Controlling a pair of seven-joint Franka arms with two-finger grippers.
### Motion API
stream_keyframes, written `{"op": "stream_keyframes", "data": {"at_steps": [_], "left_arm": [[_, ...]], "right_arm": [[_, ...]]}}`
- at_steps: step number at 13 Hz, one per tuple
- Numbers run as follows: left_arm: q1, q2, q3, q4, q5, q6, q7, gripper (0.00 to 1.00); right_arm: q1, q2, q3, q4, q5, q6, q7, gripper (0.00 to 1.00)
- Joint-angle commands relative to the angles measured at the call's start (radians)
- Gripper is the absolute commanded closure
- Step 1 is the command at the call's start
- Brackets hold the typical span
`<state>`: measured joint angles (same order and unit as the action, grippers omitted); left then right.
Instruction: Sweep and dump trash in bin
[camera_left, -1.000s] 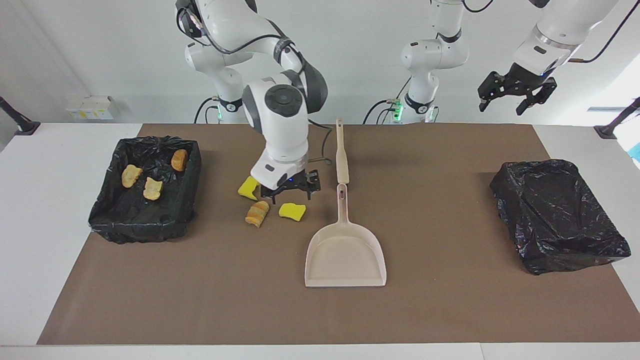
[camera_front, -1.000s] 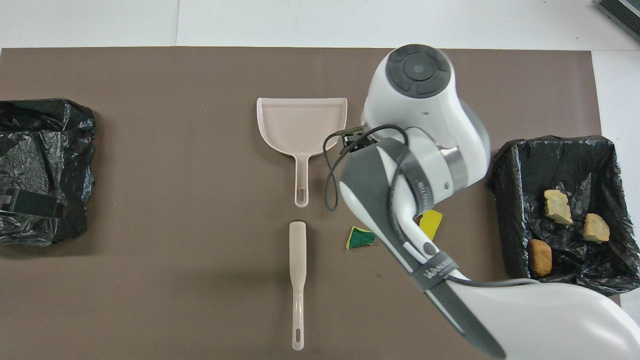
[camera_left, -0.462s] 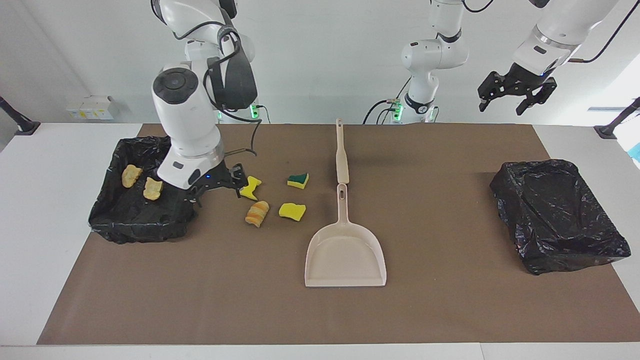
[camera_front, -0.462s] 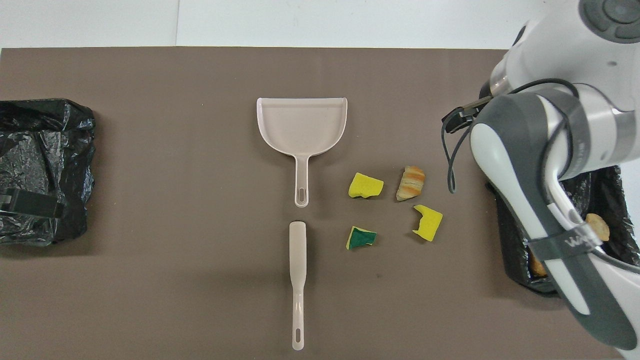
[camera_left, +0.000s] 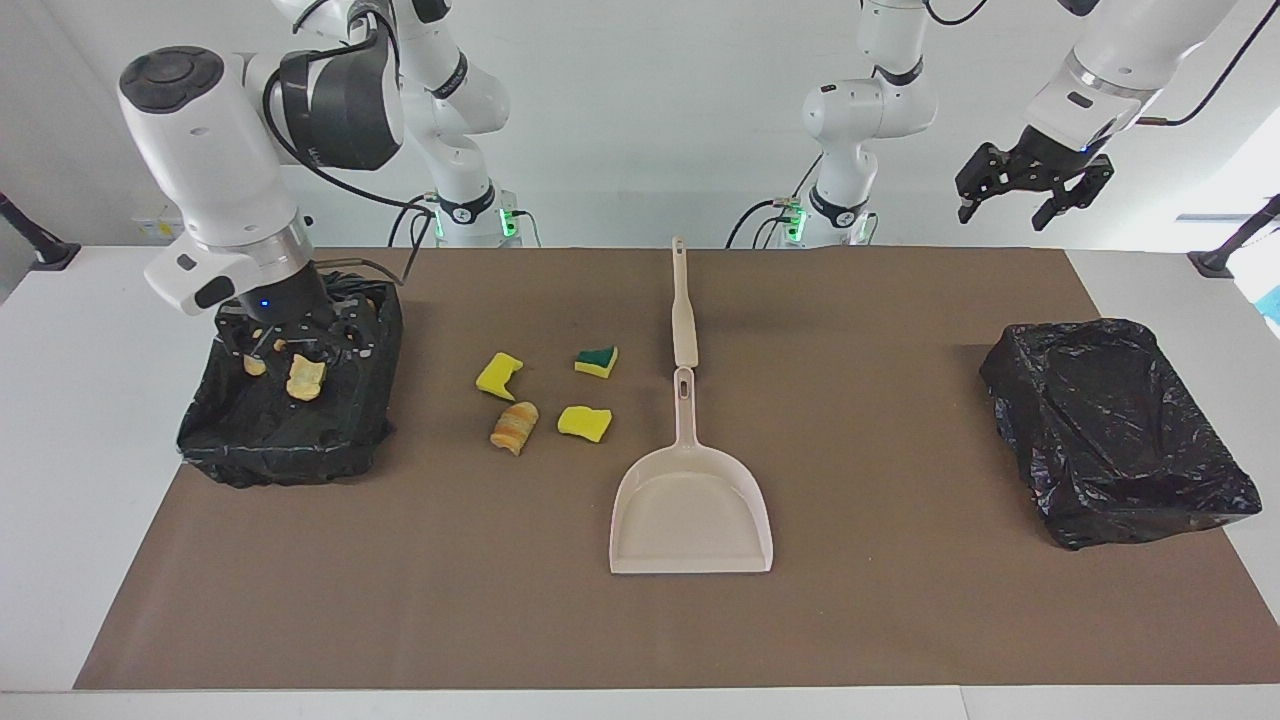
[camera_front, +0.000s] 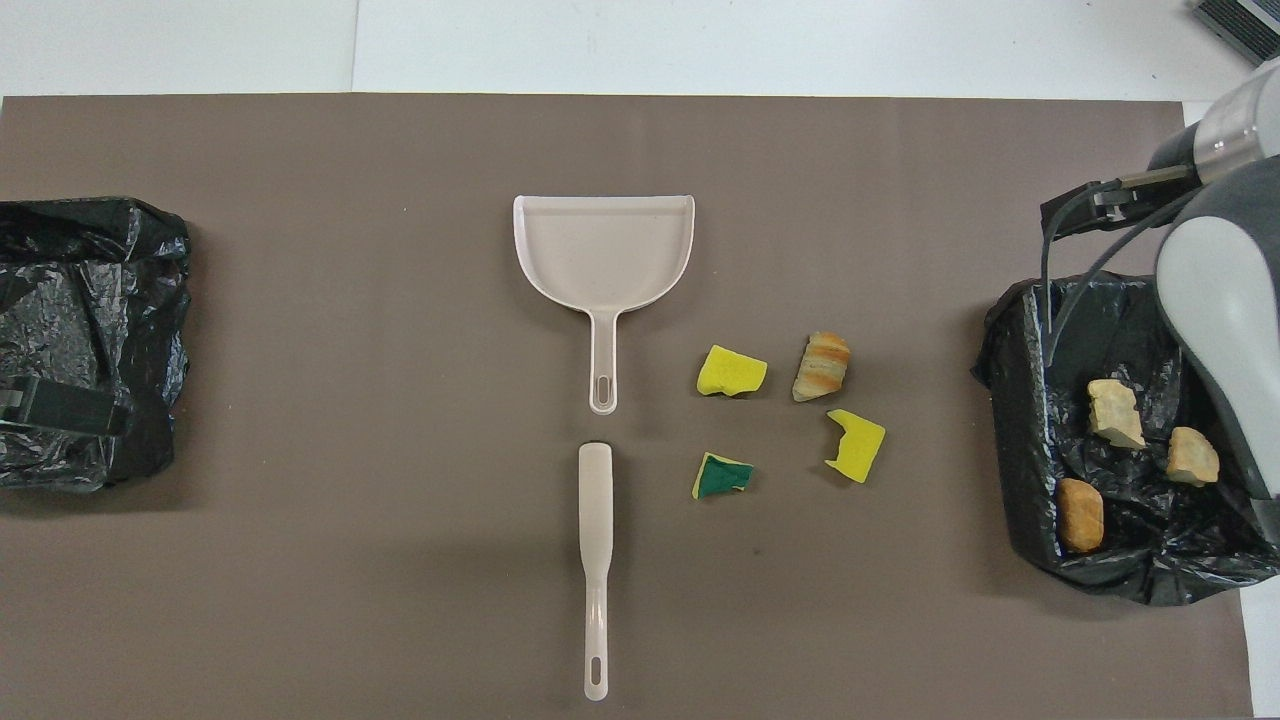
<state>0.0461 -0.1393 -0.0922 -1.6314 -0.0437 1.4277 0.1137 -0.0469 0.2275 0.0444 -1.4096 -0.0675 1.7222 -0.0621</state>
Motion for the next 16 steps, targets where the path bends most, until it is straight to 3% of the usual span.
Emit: {"op": "stream_keyframes", "data": {"at_steps": [1,6,9,16], "left_arm": [[0.012,0.006,-0.011,0.018,0.019,-0.009,-0.003,0.00],[0.012,0.006,-0.011,0.018,0.019,-0.009,-0.003,0.00],[0.012,0.006,-0.011,0.018,0.019,-0.009,-0.003,0.00],[0.012,0.006,-0.011,0.018,0.019,-0.009,-0.003,0.00]], "right_arm": [[-0.050,-0.120,0.014,-0.118,0.049,-0.016,0.039,0.00],[-0.070,-0.220,0.014,-0.152,0.051,-0.116,0.044,0.00],[-0.068,-0.316,0.015,-0.307,0.058,-0.032,0.053,0.00],[-0.070,-0.315,0.014,-0.304,0.092,-0.055,0.042,0.00]]}}
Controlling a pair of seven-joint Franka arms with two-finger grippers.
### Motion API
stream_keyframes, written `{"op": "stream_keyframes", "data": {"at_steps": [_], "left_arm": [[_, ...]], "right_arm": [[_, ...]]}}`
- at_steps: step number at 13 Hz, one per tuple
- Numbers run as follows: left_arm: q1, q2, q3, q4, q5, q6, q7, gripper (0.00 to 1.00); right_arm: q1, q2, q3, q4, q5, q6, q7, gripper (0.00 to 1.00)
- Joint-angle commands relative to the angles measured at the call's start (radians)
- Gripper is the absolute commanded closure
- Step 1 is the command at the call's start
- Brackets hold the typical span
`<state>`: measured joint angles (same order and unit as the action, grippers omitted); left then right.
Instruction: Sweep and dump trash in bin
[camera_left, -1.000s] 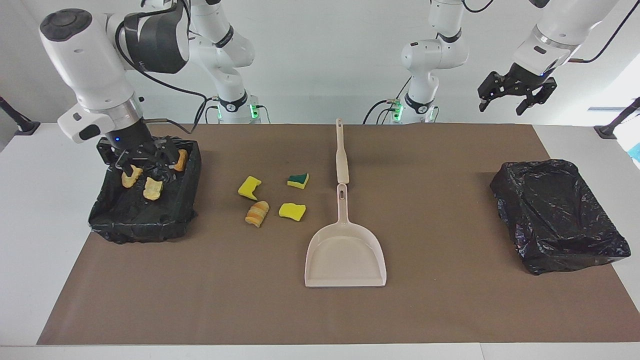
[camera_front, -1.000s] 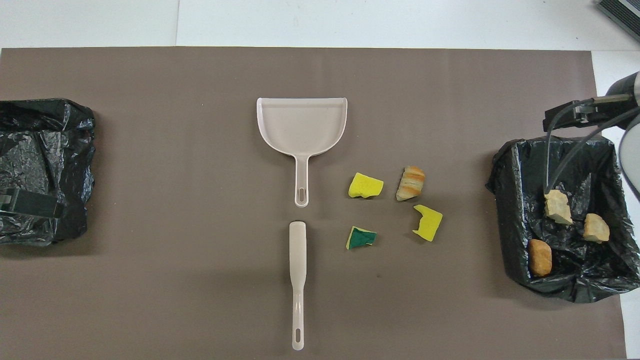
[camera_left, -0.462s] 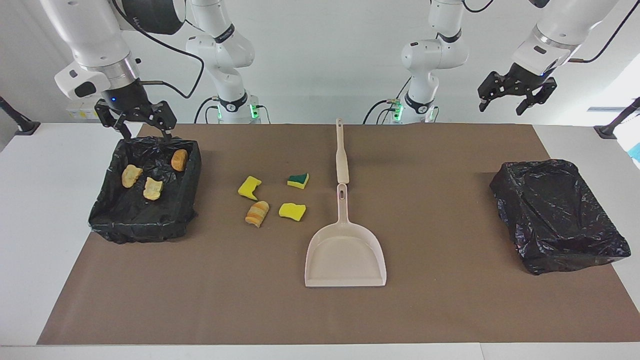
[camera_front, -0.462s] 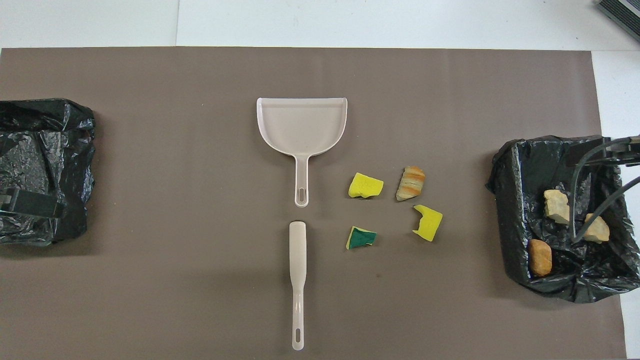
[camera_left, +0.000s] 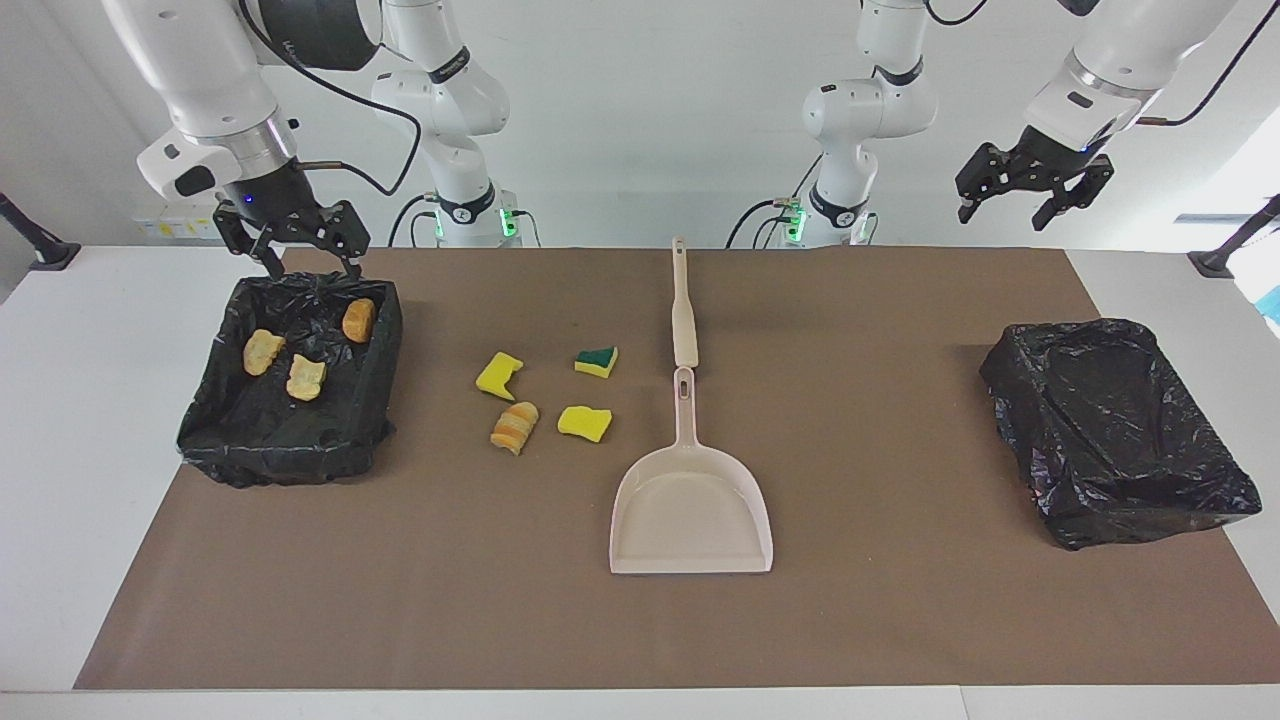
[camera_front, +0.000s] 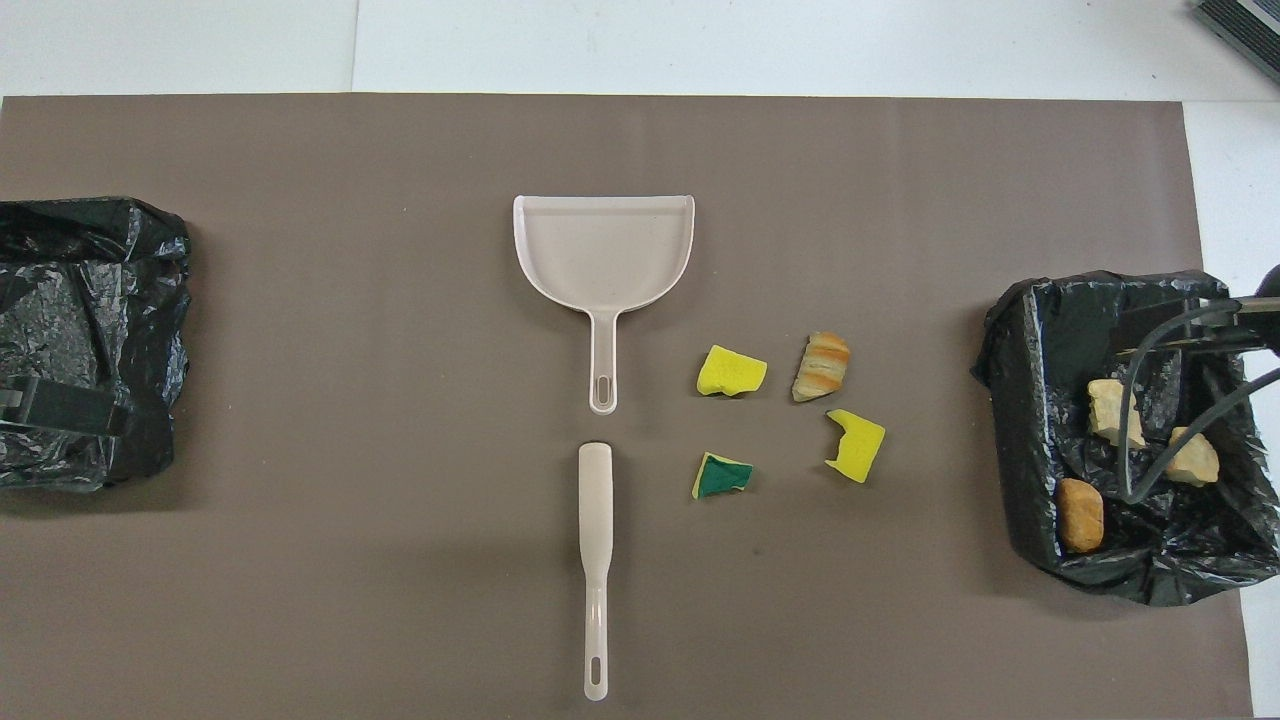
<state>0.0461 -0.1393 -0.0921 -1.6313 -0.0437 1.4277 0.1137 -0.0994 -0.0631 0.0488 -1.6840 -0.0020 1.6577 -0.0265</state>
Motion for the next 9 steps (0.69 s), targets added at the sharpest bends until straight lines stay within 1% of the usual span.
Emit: {"op": "stream_keyframes", "data": {"at_steps": [1,7,9], "left_arm": [[0.012,0.006,-0.011,0.018,0.019,-0.009,-0.003,0.00],[0.012,0.006,-0.011,0.018,0.019,-0.009,-0.003,0.00],[0.012,0.006,-0.011,0.018,0.019,-0.009,-0.003,0.00]], "right_arm": [[-0.017,-0.024,0.008,-0.029,0.025,0.010,0.007,0.00],[-0.017,-0.024,0.010,-0.029,0.025,0.008,0.013,0.00],[-0.003,-0.029,0.013,-0.036,0.025,0.007,0.016,0.00]]}}
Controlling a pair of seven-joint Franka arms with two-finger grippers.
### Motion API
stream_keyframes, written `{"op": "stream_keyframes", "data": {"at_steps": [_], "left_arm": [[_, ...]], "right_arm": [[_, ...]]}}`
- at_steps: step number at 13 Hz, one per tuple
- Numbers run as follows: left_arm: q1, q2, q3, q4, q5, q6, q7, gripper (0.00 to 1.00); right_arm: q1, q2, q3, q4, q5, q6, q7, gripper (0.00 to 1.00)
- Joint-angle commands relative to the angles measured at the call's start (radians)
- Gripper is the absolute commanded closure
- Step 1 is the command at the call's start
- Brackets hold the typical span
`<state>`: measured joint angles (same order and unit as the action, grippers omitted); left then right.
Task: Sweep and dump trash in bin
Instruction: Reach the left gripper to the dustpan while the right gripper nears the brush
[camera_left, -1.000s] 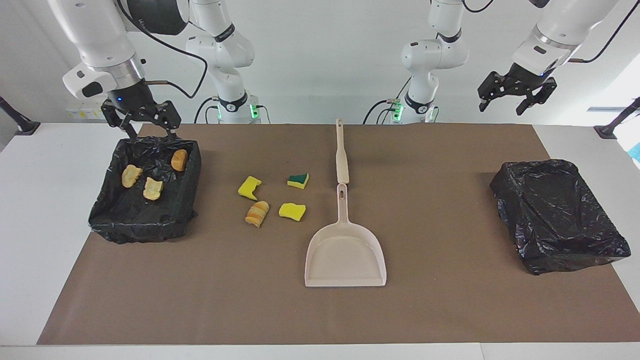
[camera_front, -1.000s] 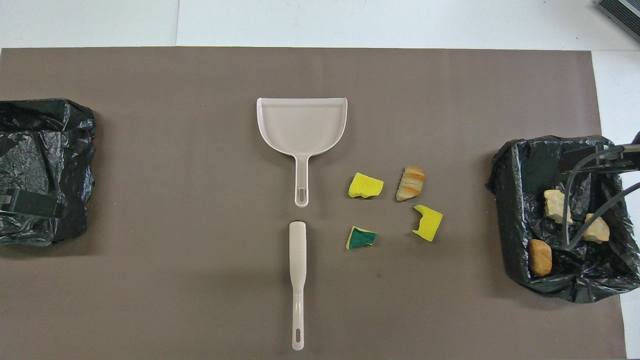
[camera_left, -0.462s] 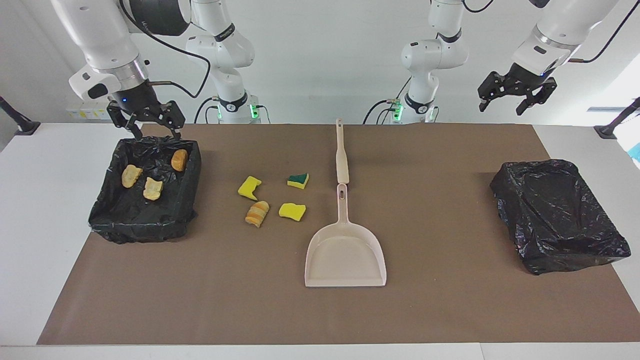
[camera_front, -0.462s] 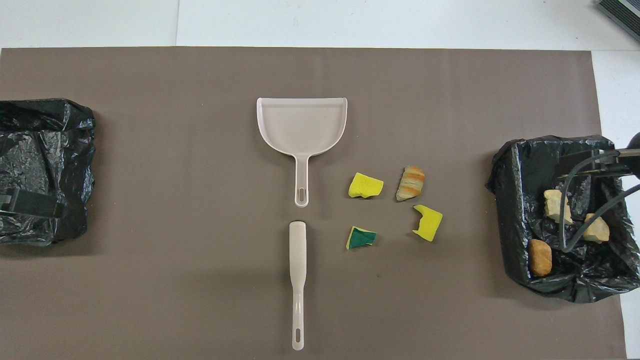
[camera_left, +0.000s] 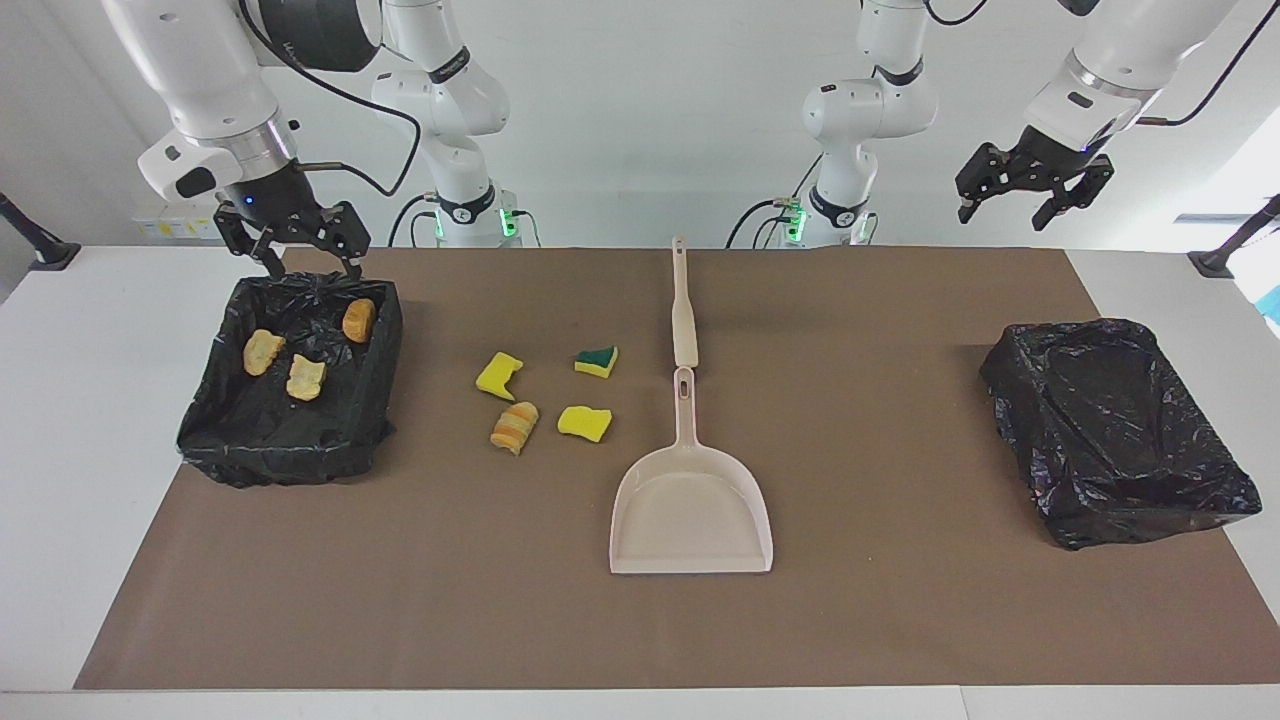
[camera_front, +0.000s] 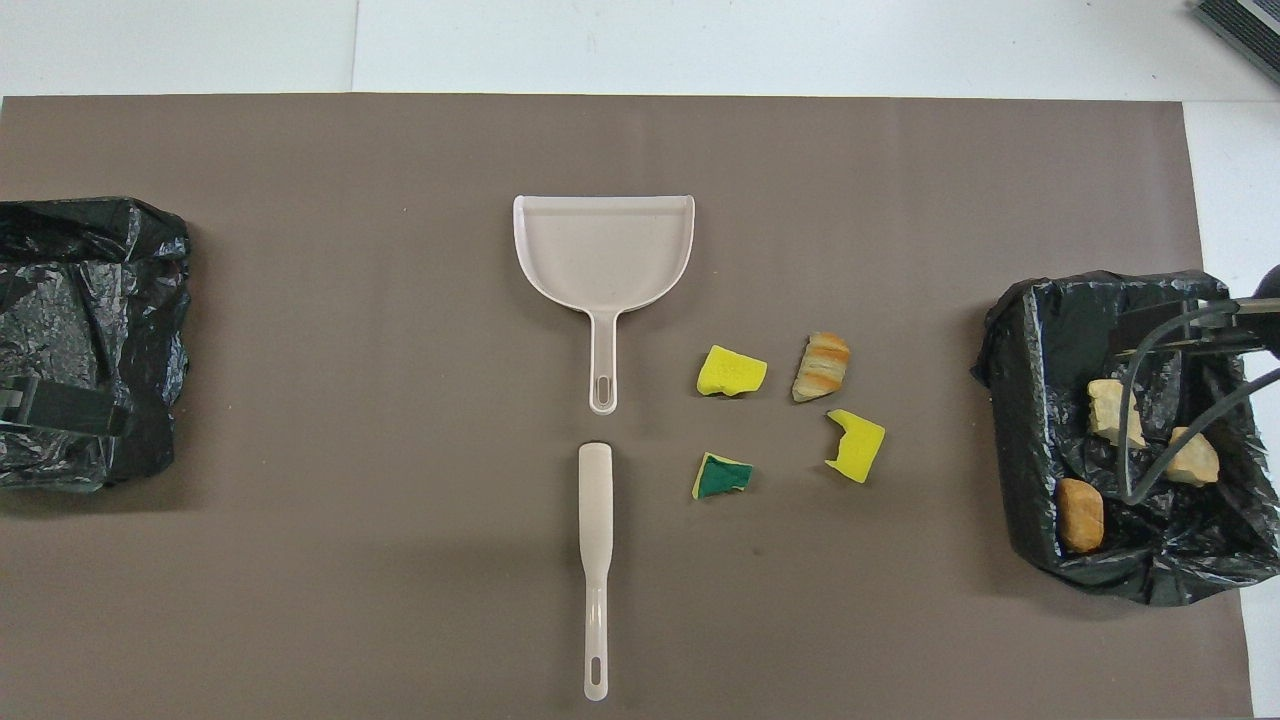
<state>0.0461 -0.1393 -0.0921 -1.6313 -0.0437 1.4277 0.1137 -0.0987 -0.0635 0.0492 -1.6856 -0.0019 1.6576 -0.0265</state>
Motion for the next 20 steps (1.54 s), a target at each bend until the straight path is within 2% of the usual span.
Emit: {"op": "stream_keyframes", "data": {"at_steps": [1,6,7,9,12,13,16,18,20], "left_arm": [[0.012,0.006,-0.011,0.018,0.019,-0.009,-0.003,0.00],[0.012,0.000,-0.012,0.016,0.010,-0.053,-0.018,0.00],[-0.004,-0.002,-0.018,0.004,0.007,-0.030,-0.058,0.00],[-0.070,0.021,-0.023,-0.033,-0.022,0.127,-0.182,0.00],[-0.195,0.153,-0.023,-0.016,-0.030,0.342,-0.363,0.00],[-0.201,0.193,-0.023,0.005,-0.030,0.388,-0.434,0.00],[-0.245,0.340,-0.029,0.100,-0.058,0.488,-0.543,0.00],[-0.313,0.421,-0.029,0.119,-0.050,0.607,-0.633,0.00],[-0.382,0.501,-0.028,0.137,-0.042,0.683,-0.701,0.00]], "right_arm": [[0.008,-0.026,0.023,-0.043,0.026,0.007,0.019,0.00],[0.189,-0.001,0.023,-0.132,0.031,0.024,0.193,0.00],[0.232,0.001,0.023,-0.156,0.031,0.042,0.221,0.00],[0.310,-0.001,0.023,-0.201,0.033,0.103,0.343,0.00],[0.502,0.004,0.023,-0.325,0.031,0.250,0.593,0.00],[0.555,0.004,0.023,-0.362,0.033,0.295,0.659,0.00],[0.632,-0.042,0.023,-0.443,0.095,0.349,0.733,0.00],[0.725,-0.059,0.024,-0.494,0.103,0.398,0.856,0.00],[0.833,-0.053,0.024,-0.578,0.091,0.546,1.000,0.00]]}}
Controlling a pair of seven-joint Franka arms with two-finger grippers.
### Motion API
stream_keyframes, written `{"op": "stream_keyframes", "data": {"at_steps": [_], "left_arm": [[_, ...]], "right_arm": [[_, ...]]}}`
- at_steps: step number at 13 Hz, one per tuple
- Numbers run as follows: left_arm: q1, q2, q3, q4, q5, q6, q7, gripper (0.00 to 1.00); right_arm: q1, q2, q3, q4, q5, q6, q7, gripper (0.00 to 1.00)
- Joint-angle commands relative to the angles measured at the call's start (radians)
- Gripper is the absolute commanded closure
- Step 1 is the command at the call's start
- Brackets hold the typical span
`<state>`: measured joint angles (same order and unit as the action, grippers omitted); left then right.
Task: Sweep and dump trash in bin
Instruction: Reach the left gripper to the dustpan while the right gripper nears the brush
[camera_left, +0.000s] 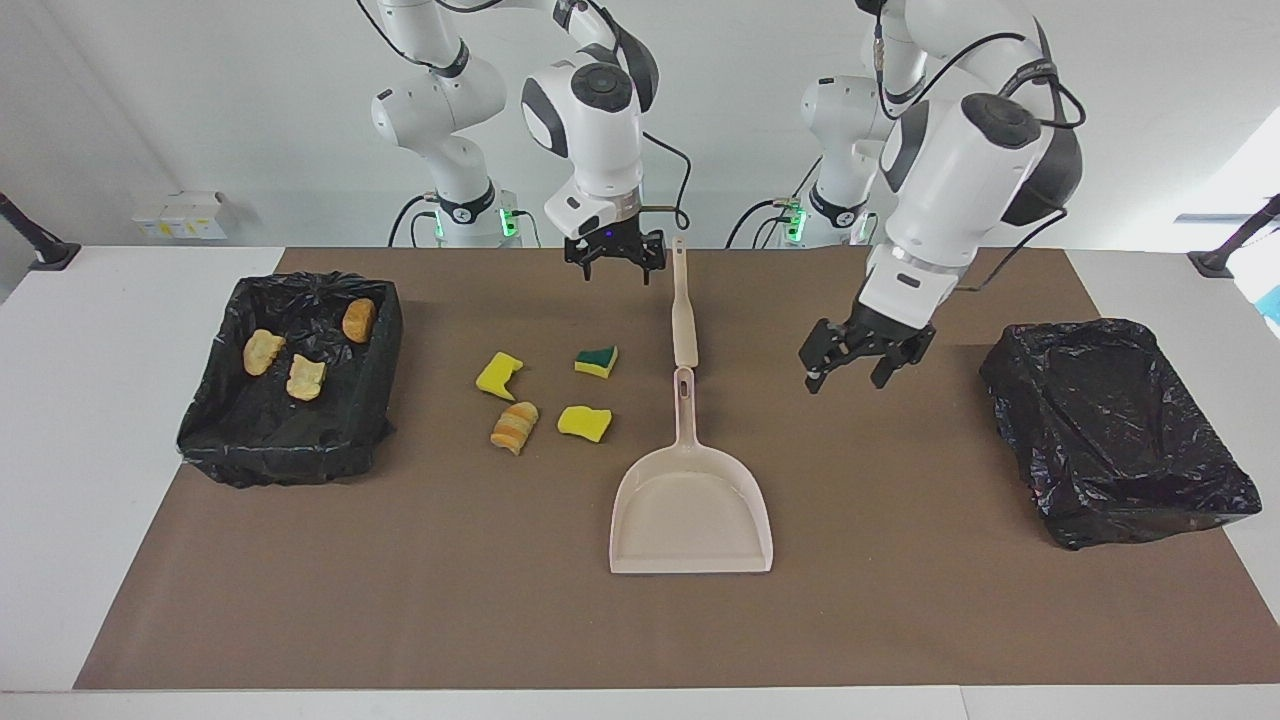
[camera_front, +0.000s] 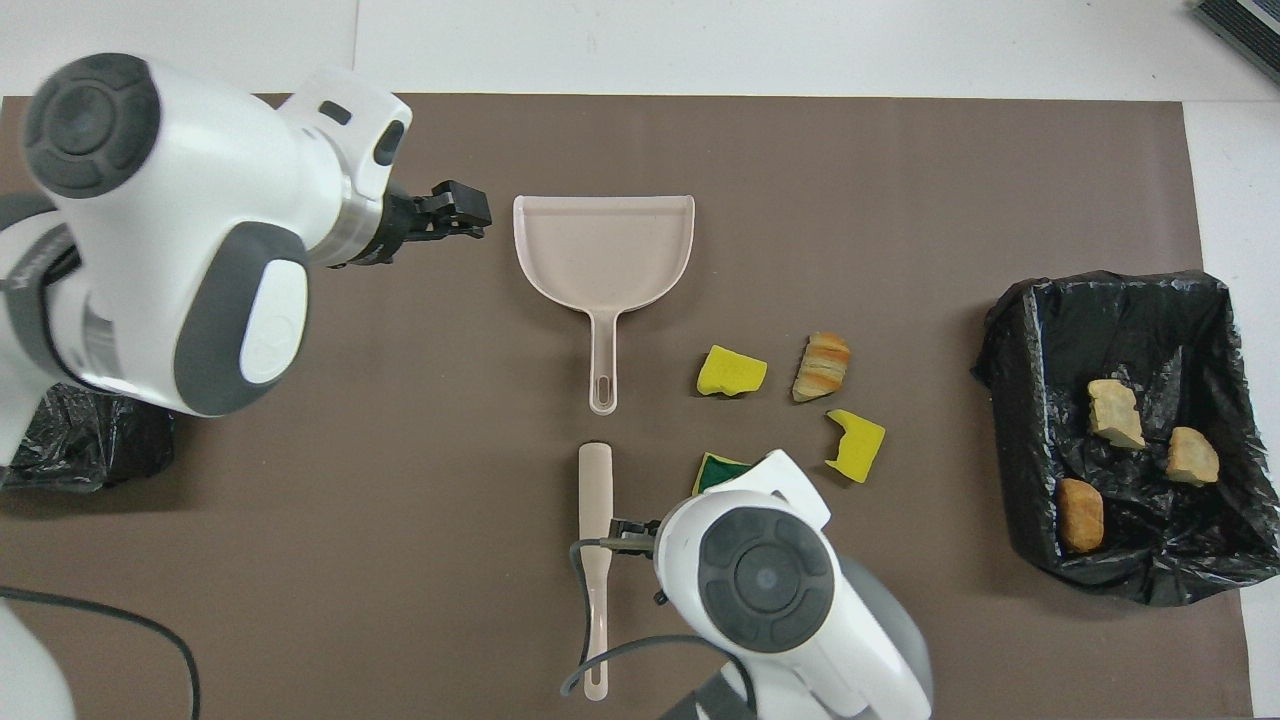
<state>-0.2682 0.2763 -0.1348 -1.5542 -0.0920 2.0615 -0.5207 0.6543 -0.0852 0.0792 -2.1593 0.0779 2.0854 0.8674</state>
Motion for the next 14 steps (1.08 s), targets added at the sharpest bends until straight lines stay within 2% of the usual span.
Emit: {"op": "stream_keyframes", "data": {"at_steps": [1,3,5,8,9,11,12,13,14], "left_arm": [[-0.101,0.113,0.015,0.063,0.008,0.069,-0.077,0.00],[-0.138,0.136,0.014,0.052,0.017,0.072,-0.075,0.00],[-0.196,0.175,0.012,0.039,0.070,0.074,-0.074,0.00],[-0.258,0.211,0.014,-0.024,0.118,0.054,-0.079,0.00],[-0.261,0.209,0.014,-0.038,0.123,0.046,-0.079,0.00],[-0.263,0.205,0.015,-0.034,0.123,0.025,-0.079,0.00],[-0.261,0.205,0.014,-0.035,0.124,0.022,-0.078,0.05],[-0.258,0.202,0.015,-0.032,0.126,0.006,-0.076,0.22],[-0.255,0.196,0.017,-0.029,0.127,-0.010,-0.073,0.32]], "right_arm": [[0.135,-0.025,-0.006,-0.131,0.003,0.157,0.155,0.00],[0.217,0.014,-0.006,-0.145,-0.100,0.183,0.273,0.00],[0.261,0.089,-0.006,-0.145,-0.165,0.249,0.352,0.02],[0.266,0.137,-0.006,-0.145,-0.214,0.292,0.354,0.22],[0.265,0.142,-0.006,-0.140,-0.228,0.295,0.352,0.26],[0.263,0.151,-0.006,-0.129,-0.262,0.300,0.354,0.27],[0.263,0.151,-0.006,-0.126,-0.274,0.312,0.354,0.28],[0.263,0.153,-0.006,-0.123,-0.288,0.314,0.354,0.30],[0.263,0.156,-0.007,-0.114,-0.299,0.312,0.354,0.33]]}}
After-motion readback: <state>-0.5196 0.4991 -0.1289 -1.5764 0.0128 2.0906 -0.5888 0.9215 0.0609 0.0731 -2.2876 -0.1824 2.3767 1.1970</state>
